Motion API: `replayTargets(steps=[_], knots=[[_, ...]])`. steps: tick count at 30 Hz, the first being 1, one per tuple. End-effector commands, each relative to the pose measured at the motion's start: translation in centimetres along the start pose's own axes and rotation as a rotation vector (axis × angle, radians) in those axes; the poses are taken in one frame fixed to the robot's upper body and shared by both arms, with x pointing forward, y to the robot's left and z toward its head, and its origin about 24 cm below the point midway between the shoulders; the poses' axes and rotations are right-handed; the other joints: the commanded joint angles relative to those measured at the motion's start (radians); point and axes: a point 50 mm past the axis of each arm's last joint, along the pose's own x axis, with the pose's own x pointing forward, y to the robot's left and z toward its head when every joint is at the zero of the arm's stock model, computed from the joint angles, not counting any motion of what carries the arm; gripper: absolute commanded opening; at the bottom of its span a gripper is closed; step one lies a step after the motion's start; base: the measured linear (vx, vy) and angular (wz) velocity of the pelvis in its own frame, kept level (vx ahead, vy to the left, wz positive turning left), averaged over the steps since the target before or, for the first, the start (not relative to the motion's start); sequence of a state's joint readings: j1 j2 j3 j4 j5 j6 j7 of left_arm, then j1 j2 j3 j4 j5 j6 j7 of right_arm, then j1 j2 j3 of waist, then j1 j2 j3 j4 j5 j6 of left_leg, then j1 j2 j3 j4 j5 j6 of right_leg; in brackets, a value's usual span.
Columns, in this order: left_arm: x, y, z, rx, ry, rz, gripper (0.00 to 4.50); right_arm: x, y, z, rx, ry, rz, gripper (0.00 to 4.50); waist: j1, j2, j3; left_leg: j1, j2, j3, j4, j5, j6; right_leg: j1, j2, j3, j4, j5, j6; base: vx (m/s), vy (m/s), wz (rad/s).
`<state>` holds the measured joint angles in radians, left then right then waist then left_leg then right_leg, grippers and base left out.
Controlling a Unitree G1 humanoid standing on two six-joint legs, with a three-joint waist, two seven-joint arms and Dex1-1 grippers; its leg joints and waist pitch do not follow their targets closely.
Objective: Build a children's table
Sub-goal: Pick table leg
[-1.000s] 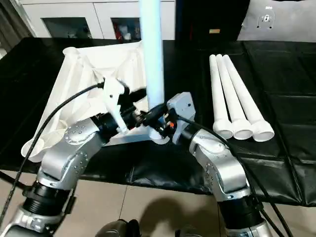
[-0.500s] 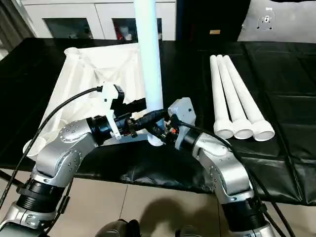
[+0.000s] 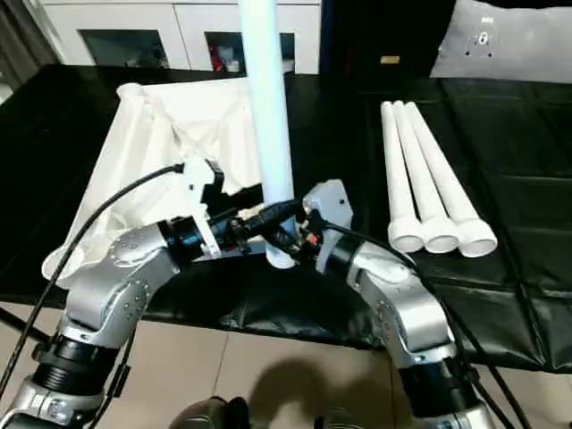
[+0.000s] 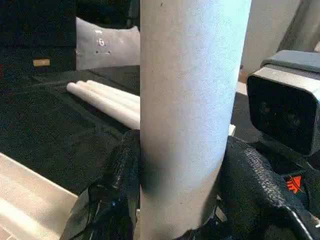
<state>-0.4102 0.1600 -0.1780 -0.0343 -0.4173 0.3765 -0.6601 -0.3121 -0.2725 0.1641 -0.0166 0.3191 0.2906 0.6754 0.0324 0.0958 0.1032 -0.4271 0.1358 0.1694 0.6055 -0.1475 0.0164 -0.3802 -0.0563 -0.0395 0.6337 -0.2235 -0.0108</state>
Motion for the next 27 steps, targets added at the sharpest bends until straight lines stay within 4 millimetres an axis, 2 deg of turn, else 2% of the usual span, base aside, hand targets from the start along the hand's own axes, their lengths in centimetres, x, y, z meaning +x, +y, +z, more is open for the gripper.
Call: replayTargets(steps=[1, 5, 9, 12, 13, 14, 16, 17, 19, 22, 24, 25, 27], knots=[[-0.3, 0.6, 0.9, 0.012, -0.034, 0.070, 1.97, 0.2, 0.2, -0.2, -0.013, 0.000, 0.003, 1.91, -0.004, -0.023, -0.079, 0.038, 0.088, -0.035, -0.067, -0.211, 0.077, 0.029, -0.090, 0.045, -0.083, -0.148, -0.223, 0.000, 0.000, 0.00], [-0.2, 0.7, 1.0, 0.009, -0.042, 0.087, 1.97, 0.2, 0.1, -0.2, -0.020, 0.002, -0.005, 1.91, -0.003, -0.024, -0.079, 0.037, 0.087, -0.034, -0.068, -0.223, 0.068, 0.030, -0.092, 0.046, -0.084, -0.160, -0.218, 0.000, 0.000, 0.00], [0.1, 0.9, 1.5, 0.010, -0.057, 0.114, 1.97, 0.1, -0.3, -0.1, -0.031, 0.003, -0.044, 1.91, -0.004, -0.019, -0.078, 0.035, 0.086, -0.034, -0.067, -0.220, 0.066, 0.029, -0.091, 0.047, -0.085, -0.150, -0.219, 0.000, 0.000, 0.00], [0.2, 1.0, 1.7, 0.009, -0.064, 0.127, 1.97, 0.0, -0.4, -0.1, -0.027, 0.003, -0.052, 1.91, -0.002, -0.021, -0.079, 0.036, 0.086, -0.035, -0.067, -0.219, 0.070, 0.030, -0.091, 0.046, -0.085, -0.144, -0.220, 0.000, 0.000, 0.00], [0.2, 1.0, 1.7, 0.011, -0.065, 0.128, 1.97, 0.0, -0.4, -0.1, -0.028, 0.004, -0.053, 1.91, -0.002, -0.015, -0.078, 0.036, 0.086, -0.035, -0.067, -0.221, 0.069, 0.030, -0.091, 0.046, -0.084, -0.145, -0.220, 0.000, 0.000, 0.00], [0.2, 1.1, 1.8, 0.012, -0.065, 0.136, 1.97, -0.1, -0.5, -0.1, -0.020, 0.001, -0.056, 2.26, -0.003, -0.016, -0.077, 0.036, 0.086, -0.035, -0.068, -0.229, 0.068, 0.029, -0.091, 0.047, -0.086, -0.149, -0.219, 0.000, 0.000, 0.00], [0.3, 1.3, 1.9, 0.015, -0.066, 0.150, 1.97, -0.2, -0.6, -0.1, -0.018, 0.000, -0.058, 2.61, -0.004, -0.019, -0.078, 0.036, 0.086, -0.035, -0.068, -0.231, 0.066, 0.030, -0.091, 0.047, -0.086, -0.147, -0.219, 0.000, 0.000, 0.00], [0.3, 1.6, 2.1, 0.008, -0.071, 0.171, 1.97, -0.3, -0.7, 0.0, -0.019, 0.000, -0.059, 2.61, -0.005, -0.015, -0.078, 0.038, 0.087, -0.036, -0.069, -0.238, 0.060, 0.029, -0.088, 0.045, -0.085, -0.142, -0.223, 0.000, 0.000, 0.00], [0.3, 1.8, 2.2, 0.004, -0.077, 0.185, 1.96, -0.4, -0.8, 0.1, -0.030, 0.000, -0.066, 2.81, -0.004, -0.017, -0.078, 0.037, 0.086, -0.036, -0.068, -0.237, 0.060, 0.032, -0.090, 0.046, -0.086, -0.137, -0.226, 0.000, 0.000, 0.00], [0.3, 1.9, 2.4, 0.003, -0.082, 0.193, 1.95, -0.5, -0.9, 0.1, -0.038, 0.000, -0.070, 3.04, -0.004, -0.018, -0.078, 0.035, 0.084, -0.035, -0.066, -0.223, 0.067, 0.032, -0.091, 0.046, -0.087, -0.142, -0.222, 0.000, 0.000, 0.00], [0.4, 2.2, 2.7, -0.002, -0.090, 0.202, 1.95, -0.6, -1.1, 0.3, -0.042, -0.002, -0.068, 3.12, -0.004, -0.013, -0.080, 0.035, 0.084, -0.036, -0.066, -0.215, 0.074, 0.032, -0.089, 0.045, -0.086, -0.124, -0.222, 0.000, 0.000, 0.00], [0.4, 2.2, 2.7, -0.002, -0.090, 0.202, 1.95, -0.6, -1.1, 0.3, -0.042, -0.002, -0.068, 3.38, -0.004, -0.013, -0.080, 0.036, 0.085, -0.036, -0.066, -0.217, 0.075, 0.032, -0.089, 0.045, -0.086, -0.120, -0.223, 0.000, 0.000, 0.00], [0.4, 2.4, 2.8, -0.007, -0.092, 0.209, 1.95, -0.9, -1.3, 0.5, -0.036, -0.008, -0.066, 3.46, -0.003, -0.013, -0.080, 0.036, 0.085, -0.036, -0.066, -0.221, 0.077, 0.032, -0.090, 0.045, -0.086, -0.115, -0.228, 0.000, 0.000, 0.00]])
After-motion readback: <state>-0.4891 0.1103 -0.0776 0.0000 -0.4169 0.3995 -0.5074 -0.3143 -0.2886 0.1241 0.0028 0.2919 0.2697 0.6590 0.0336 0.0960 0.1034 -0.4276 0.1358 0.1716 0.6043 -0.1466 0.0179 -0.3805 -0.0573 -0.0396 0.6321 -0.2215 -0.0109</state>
